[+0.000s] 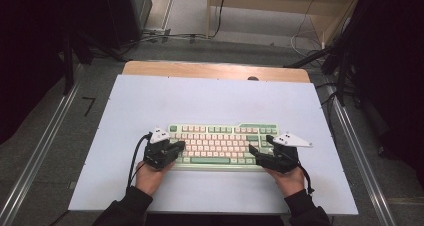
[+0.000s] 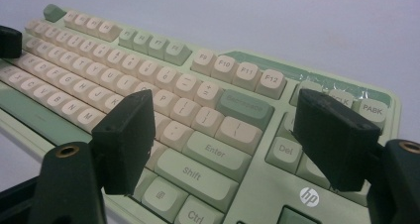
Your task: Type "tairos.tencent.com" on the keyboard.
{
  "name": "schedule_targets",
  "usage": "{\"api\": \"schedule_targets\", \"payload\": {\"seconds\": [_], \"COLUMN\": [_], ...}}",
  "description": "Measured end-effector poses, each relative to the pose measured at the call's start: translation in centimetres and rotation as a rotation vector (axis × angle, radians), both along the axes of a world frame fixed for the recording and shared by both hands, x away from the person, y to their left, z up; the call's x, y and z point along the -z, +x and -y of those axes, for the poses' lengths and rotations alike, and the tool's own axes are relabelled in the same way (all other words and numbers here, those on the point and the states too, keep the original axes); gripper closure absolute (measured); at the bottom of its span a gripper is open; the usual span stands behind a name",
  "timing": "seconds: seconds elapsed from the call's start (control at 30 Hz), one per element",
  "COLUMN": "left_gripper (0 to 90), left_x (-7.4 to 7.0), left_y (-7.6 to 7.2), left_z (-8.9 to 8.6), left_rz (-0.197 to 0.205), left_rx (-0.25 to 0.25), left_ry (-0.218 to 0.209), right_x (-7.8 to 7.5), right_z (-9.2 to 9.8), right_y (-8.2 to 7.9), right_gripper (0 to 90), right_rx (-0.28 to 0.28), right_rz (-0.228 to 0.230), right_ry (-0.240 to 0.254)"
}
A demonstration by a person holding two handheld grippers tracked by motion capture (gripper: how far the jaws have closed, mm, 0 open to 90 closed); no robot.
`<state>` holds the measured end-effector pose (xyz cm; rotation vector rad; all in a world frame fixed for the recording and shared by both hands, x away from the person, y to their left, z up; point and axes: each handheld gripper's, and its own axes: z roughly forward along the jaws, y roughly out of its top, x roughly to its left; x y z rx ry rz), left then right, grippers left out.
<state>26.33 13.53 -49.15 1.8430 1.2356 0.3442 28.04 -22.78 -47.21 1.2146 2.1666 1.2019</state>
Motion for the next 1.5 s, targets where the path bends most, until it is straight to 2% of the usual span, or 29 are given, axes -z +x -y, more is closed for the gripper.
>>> {"api": "schedule_targets", "payload": {"seconds": [0.1, 0.2, 0.27, 0.33, 0.43, 0.53, 0.7, 0.73, 0.9, 1.0, 1.07, 1.13, 1.2, 1.33, 1.37, 1.4, 1.5], "left_gripper": [64.7, 49.0, 43.6, 40.5, 40.5, 40.6, 40.6, 40.6, 41.6, 41.7, 41.7, 41.7, 41.7, 41.7, 41.7, 41.7, 41.7], "left_x": [-0.3, -0.5, -0.7, -0.8, -0.9, -0.9, -0.7, -0.7, -0.6, -0.6, -0.5, -0.4, -0.4, -0.3, -0.3, -0.3, -0.4], "left_y": [-0.2, -0.4, -0.6, -0.7, -1.0, -1.1, -1.0, -1.0, -1.0, -0.9, -0.9, -0.8, -0.8, -0.8, -0.7, -0.7, -0.8], "left_z": [-0.2, -0.4, -0.6, -0.7, -0.8, -0.8, -0.6, -0.6, -0.8, -0.8, -0.8, -0.7, -0.6, -0.7, -0.7, -0.7, -0.8], "left_rz": [0.024, 0.058, 0.090, 0.098, 0.133, 0.142, 0.138, 0.138, 0.142, 0.140, 0.136, 0.135, 0.135, 0.132, 0.131, 0.132, 0.135], "left_rx": [-0.006, -0.030, -0.071, -0.084, -0.115, -0.119, -0.118, -0.119, -0.123, -0.121, -0.122, -0.122, -0.121, -0.125, -0.125, -0.125, -0.127], "left_ry": [-0.032, -0.035, -0.042, -0.043, -0.044, -0.042, -0.039, -0.039, -0.048, -0.044, -0.041, -0.041, -0.038, -0.034, -0.034, -0.034, -0.035], "right_x": [-0.1, -0.3, -0.6, -0.9, -1.3, -1.6, -2.1, -2.2, -1.4, -1.3, -1.3, -1.2, -1.1, -0.9, -0.9, -0.9, -0.8], "right_z": [0.0, -0.1, -0.1, -0.2, -0.5, -1.2, -2.1, -2.6, -3.4, -4.1, -4.3, -4.6, -4.9, -5.3, -5.3, -5.7, -6.4], "right_y": [0.0, 0.1, 0.1, 0.2, 0.6, 1.2, 2.0, 2.2, 2.9, 3.1, 3.3, 3.5, 3.6, 4.0, 4.0, 4.2, 4.3], "right_gripper": [23.0, 23.1, 23.3, 23.9, 24.1, 24.1, 24.2, 24.6, 27.8, 29.5, 32.6, 36.5, 43.3, 58.2, 58.2, 64.0, 72.5], "right_rx": [-0.001, -0.001, 0.000, 0.001, -0.004, -0.010, -0.022, -0.024, -0.023, -0.035, -0.052, -0.068, -0.088, -0.093, -0.093, -0.104, -0.099], "right_rz": [0.002, 0.004, 0.000, -0.002, -0.009, -0.008, -0.006, -0.006, -0.018, -0.014, -0.023, -0.028, -0.028, -0.056, -0.056, -0.063, -0.061], "right_ry": [0.004, 0.004, 0.014, 0.028, 0.002, -0.027, 0.021, 0.054, 0.100, 0.064, 0.081, 0.075, 0.065, 0.074, 0.074, 0.066, 0.038]}}
